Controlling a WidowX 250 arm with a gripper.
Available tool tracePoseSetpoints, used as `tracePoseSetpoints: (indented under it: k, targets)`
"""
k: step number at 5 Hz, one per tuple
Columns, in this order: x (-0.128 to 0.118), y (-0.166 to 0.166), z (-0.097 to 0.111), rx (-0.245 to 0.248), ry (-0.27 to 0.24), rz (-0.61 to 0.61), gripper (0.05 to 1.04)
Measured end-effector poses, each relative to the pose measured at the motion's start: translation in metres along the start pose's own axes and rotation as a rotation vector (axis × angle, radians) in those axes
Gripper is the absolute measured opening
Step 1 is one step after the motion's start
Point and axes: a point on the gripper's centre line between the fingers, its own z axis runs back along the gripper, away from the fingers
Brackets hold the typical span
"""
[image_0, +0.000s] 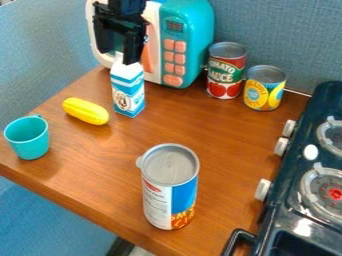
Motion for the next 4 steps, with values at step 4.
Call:
tracePoseSetpoints:
  k: [4]
  targets:
    - [0.013, -0.010, -0.032, 0.003, 0.046, 0.007, 0.839]
